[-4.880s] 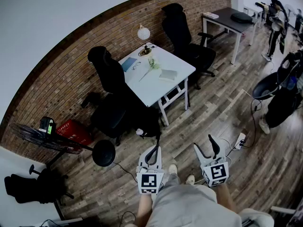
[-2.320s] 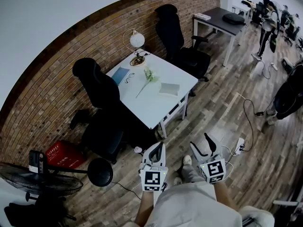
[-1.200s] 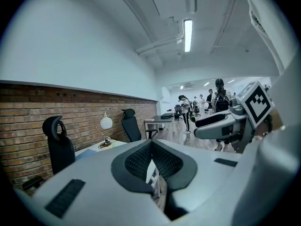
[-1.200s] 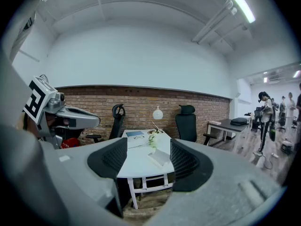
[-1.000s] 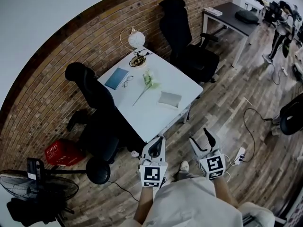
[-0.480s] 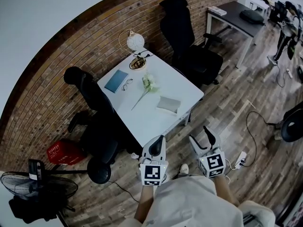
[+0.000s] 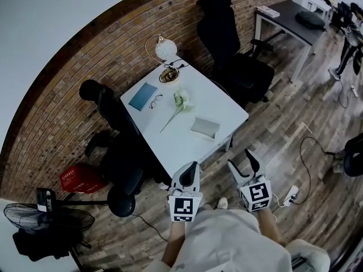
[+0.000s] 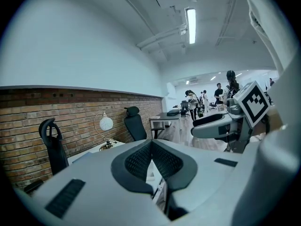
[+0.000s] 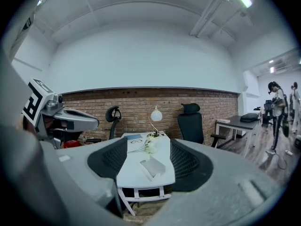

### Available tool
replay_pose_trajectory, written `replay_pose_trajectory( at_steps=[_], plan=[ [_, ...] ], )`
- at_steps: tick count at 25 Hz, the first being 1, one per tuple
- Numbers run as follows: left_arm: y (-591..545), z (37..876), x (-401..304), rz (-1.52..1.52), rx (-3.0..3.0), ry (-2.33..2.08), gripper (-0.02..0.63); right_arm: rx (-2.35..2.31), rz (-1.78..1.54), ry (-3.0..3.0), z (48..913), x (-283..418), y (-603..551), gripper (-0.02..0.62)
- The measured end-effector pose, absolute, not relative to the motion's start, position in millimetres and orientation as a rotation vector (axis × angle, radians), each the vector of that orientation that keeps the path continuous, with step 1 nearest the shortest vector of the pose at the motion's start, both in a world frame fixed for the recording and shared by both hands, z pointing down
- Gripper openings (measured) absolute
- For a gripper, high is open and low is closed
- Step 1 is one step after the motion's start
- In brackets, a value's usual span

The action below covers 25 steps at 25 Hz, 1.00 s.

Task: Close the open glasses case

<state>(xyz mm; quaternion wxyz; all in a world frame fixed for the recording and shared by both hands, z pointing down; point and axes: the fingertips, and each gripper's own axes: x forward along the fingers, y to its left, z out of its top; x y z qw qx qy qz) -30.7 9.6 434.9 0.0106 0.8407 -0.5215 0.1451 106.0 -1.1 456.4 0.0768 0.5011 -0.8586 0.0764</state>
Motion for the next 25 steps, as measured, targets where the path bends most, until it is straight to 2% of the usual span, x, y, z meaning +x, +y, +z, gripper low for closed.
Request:
replay_pose_trajectory(
  at_steps=[25],
  plan=[
    [-66, 439, -29, 0.399, 2.649, -1.593, 0.005, 1.534, 0.213, -2.519, 460, 108, -69, 0.287]
  ],
)
